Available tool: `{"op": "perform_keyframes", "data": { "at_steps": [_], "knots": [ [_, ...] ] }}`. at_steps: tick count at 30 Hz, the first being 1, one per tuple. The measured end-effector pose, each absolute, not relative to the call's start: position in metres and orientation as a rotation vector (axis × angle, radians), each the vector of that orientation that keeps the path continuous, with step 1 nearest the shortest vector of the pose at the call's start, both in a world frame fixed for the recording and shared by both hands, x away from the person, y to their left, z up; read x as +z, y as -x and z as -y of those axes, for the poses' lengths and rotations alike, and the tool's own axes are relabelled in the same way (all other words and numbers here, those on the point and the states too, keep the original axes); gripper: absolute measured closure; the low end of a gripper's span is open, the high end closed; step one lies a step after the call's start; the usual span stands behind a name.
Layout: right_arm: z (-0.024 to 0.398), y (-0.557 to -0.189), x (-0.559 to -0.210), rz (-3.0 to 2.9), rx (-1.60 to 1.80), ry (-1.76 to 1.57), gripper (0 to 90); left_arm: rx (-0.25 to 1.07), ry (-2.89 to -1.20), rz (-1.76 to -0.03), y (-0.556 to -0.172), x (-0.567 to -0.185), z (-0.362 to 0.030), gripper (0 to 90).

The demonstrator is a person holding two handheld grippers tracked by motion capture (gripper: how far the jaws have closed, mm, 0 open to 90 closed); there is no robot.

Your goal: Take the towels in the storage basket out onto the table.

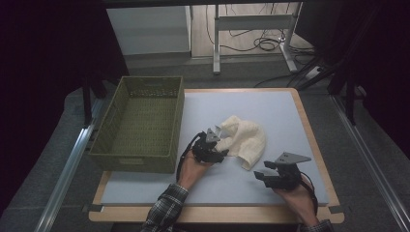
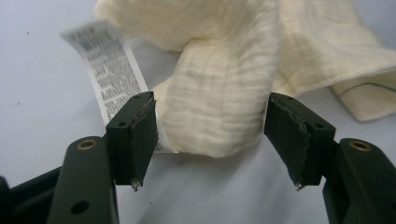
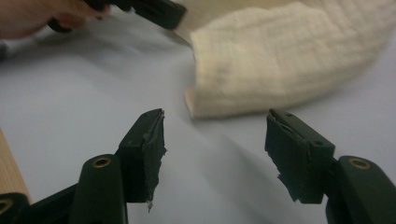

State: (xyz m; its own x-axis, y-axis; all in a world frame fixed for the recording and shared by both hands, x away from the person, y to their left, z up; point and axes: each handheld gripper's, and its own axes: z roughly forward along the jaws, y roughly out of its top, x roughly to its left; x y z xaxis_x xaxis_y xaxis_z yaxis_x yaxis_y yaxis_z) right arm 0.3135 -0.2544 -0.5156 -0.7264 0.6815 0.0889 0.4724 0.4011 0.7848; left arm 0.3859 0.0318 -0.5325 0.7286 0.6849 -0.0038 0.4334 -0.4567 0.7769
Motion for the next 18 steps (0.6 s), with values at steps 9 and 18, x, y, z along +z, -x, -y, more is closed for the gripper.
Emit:
{"op": "perform_keyframes", "data": {
  "at_steps": [9,18],
  "knots": [
    [0.217,-0.337,-0.527,-2.402,1.064,-1.037,68.5,0.331,-2.144,-0.835,-0.394,-0.539,-0.028,63.8],
    [0.250,-0.340,-0.504,-2.332,1.024,-1.037,87.5,0.349,-2.058,-0.848,-0.384,-0.510,-0.040,84.2]
  ]
}}
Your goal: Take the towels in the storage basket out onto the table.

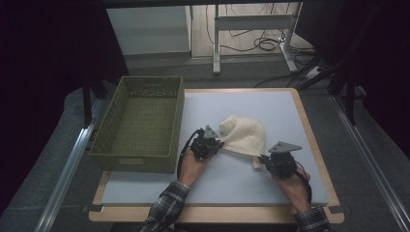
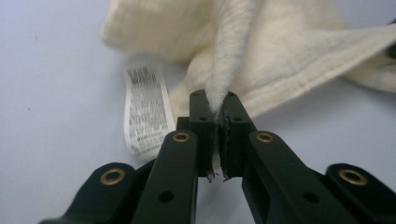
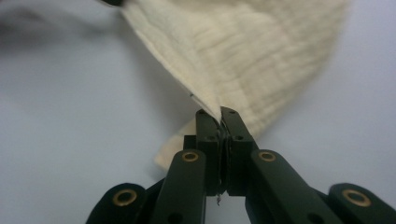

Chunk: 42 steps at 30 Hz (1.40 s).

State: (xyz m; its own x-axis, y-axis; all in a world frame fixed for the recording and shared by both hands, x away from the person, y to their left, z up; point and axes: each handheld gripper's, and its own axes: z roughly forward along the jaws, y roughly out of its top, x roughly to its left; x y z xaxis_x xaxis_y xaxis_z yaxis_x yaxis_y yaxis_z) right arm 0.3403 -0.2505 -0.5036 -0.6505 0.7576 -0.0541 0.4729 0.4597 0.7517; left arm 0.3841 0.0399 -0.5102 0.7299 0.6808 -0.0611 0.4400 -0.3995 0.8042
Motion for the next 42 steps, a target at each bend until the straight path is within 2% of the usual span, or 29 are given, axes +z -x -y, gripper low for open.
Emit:
{"op": "perform_keyframes", "data": {
  "at_steps": [4,9,12,15,18,20,24,27,30,33,35,37,38,39,42],
  "knots": [
    [0.266,-0.340,-0.482,-2.274,1.005,-1.014,87.4,0.398,-2.050,-0.820,-0.372,-0.487,-0.037,82.0],
    [0.279,-0.332,-0.452,-2.218,1.048,-0.981,87.4,0.406,-2.026,-0.796,-0.356,-0.464,-0.042,83.6],
    [0.285,-0.323,-0.447,-2.225,1.055,-0.958,87.4,0.375,-2.025,-0.783,-0.341,-0.462,-0.048,84.9],
    [0.290,-0.312,-0.456,-2.268,1.076,-0.964,87.3,0.346,-2.046,-0.783,-0.328,-0.472,-0.052,84.9],
    [0.295,-0.301,-0.475,-2.321,1.052,-0.978,83.0,0.311,-2.059,-0.813,-0.329,-0.490,-0.054,75.2],
    [0.298,-0.297,-0.489,-2.355,1.035,-1.009,73.5,0.282,-2.071,-0.836,-0.334,-0.502,-0.054,68.4],
    [0.310,-0.292,-0.499,-2.370,1.022,-1.049,60.0,0.263,-2.093,-0.835,-0.344,-0.517,-0.046,50.8],
    [0.320,-0.289,-0.493,-2.338,1.057,-1.058,55.7,0.268,-2.104,-0.822,-0.350,-0.521,-0.035,44.1],
    [0.326,-0.292,-0.488,-2.311,1.092,-1.068,53.5,0.288,-2.170,-0.813,-0.357,-0.530,-0.019,42.5],
    [0.329,-0.302,-0.493,-2.298,1.090,-1.102,53.5,0.352,-2.197,-0.812,-0.358,-0.537,-0.012,45.6],
    [0.330,-0.310,-0.502,-2.310,1.077,-1.134,54.0,0.360,-2.196,-0.851,-0.359,-0.535,-0.014,56.0],
    [0.329,-0.315,-0.513,-2.321,1.033,-1.159,56.4,0.371,-2.193,-0.861,-0.360,-0.535,-0.018,70.6],
    [0.329,-0.316,-0.519,-2.325,1.021,-1.170,61.5,0.369,-2.184,-0.872,-0.359,-0.535,-0.021,78.2],
    [0.329,-0.315,-0.522,-2.299,1.042,-1.168,70.9,0.345,-2.179,-0.872,-0.360,-0.534,-0.024,85.5],
    [0.327,-0.314,-0.521,-2.307,1.067,-1.162,85.8,0.338,-2.178,-0.870,-0.356,-0.527,-0.030,87.7]
  ]
}}
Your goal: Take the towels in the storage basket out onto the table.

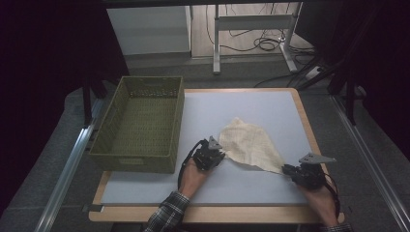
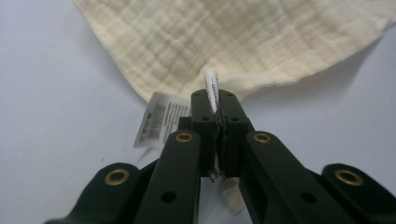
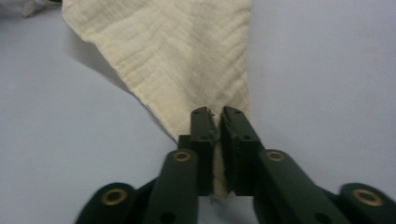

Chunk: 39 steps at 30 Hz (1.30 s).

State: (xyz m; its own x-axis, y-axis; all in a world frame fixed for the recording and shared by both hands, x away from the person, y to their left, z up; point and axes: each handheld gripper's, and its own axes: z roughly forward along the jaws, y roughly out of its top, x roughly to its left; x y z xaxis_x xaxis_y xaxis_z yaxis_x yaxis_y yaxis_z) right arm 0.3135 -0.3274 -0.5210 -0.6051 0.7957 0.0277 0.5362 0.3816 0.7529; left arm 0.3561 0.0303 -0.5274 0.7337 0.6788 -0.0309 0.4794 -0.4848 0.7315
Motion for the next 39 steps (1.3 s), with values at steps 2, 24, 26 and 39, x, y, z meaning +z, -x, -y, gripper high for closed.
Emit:
{"op": "perform_keyframes", "data": {
  "at_steps": [2,24,26,39],
  "knots": [
    [0.326,-0.311,-0.516,-2.308,1.068,-1.137,87.2,0.349,-2.152,-0.863,-0.348,-0.516,-0.039,87.7],
    [0.320,-0.281,-0.500,-2.346,1.192,-1.072,67.8,0.357,-2.088,-0.902,-0.295,-0.497,-0.086,51.4],
    [0.319,-0.294,-0.496,-2.337,1.188,-1.074,66.9,0.361,-2.073,-0.904,-0.307,-0.493,-0.079,52.0],
    [0.287,-0.377,-0.486,-2.326,1.190,-1.056,60.5,0.413,-2.027,-0.946,-0.412,-0.483,-0.033,56.2]
  ]
}}
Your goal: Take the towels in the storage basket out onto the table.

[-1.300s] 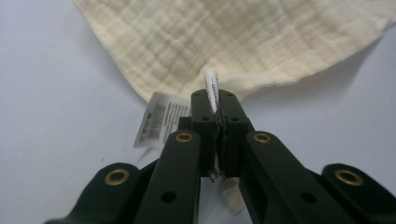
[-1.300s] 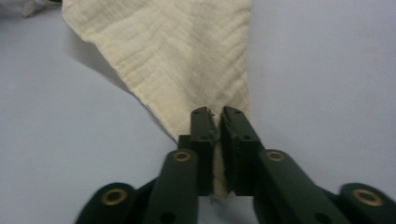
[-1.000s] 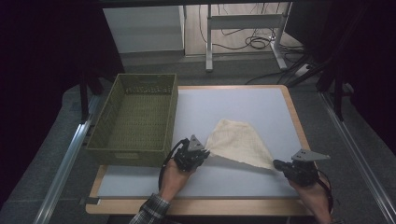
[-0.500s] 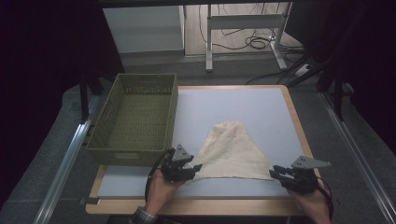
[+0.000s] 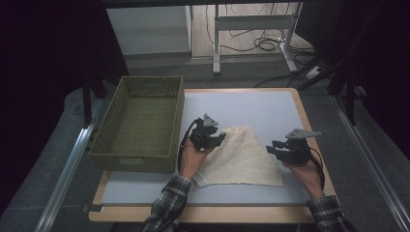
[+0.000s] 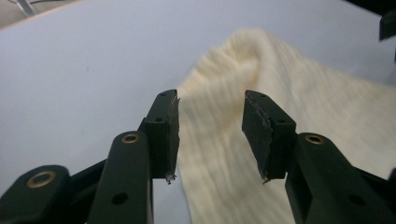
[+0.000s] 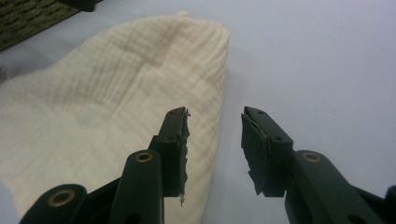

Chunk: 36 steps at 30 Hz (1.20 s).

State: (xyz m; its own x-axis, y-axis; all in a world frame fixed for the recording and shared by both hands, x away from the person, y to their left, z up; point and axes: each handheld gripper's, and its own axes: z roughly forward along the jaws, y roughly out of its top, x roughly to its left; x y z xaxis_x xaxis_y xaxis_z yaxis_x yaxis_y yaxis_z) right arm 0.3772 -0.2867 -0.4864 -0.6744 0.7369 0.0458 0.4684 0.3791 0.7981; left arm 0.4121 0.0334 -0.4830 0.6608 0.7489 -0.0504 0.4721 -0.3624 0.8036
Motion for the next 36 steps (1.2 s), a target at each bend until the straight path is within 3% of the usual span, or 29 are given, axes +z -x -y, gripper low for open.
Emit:
{"op": "perform_keyframes", "data": {
  "at_steps": [6,12,14,18,19,21,23,28,30,31,34,36],
  "knots": [
    [0.272,-0.393,-0.497,-2.361,1.189,-1.058,54.9,0.347,-2.021,-0.903,-0.447,-0.494,-0.020,51.3],
    [0.264,-0.394,-0.515,-2.414,1.118,-1.055,50.8,0.326,-2.180,-0.869,-0.456,-0.517,-0.003,48.6],
    [0.262,-0.393,-0.521,-2.430,1.054,-1.045,56.7,0.319,-2.218,-0.862,-0.456,-0.523,0.000,53.6],
    [0.260,-0.388,-0.524,-2.442,1.088,-1.040,81.1,0.278,-2.229,-0.880,-0.455,-0.527,0.001,71.3],
    [0.258,-0.387,-0.523,-2.449,1.086,-1.031,84.7,0.263,-2.220,-0.894,-0.455,-0.527,0.002,82.6],
    [0.256,-0.386,-0.520,-2.453,1.050,-1.005,86.2,0.284,-2.227,-0.900,-0.454,-0.525,0.001,88.7],
    [0.256,-0.384,-0.513,-2.439,1.030,-0.985,86.4,0.368,-2.208,-0.899,-0.451,-0.516,-0.004,89.4],
    [0.266,-0.375,-0.462,-2.299,1.058,-0.929,86.2,0.512,-1.995,-0.901,-0.433,-0.467,-0.028,89.2],
    [0.270,-0.370,-0.438,-2.240,1.097,-0.916,82.3,0.543,-1.955,-0.898,-0.423,-0.453,-0.035,88.3],
    [0.271,-0.368,-0.429,-2.233,1.111,-0.911,72.7,0.537,-1.955,-0.907,-0.421,-0.451,-0.037,86.2],
    [0.270,-0.370,-0.431,-2.286,1.074,-0.937,55.1,0.575,-2.008,-0.953,-0.418,-0.460,-0.041,63.7],
    [0.274,-0.370,-0.437,-2.285,1.042,-0.944,52.6,0.559,-1.996,-0.973,-0.416,-0.467,-0.046,58.7]
  ]
}}
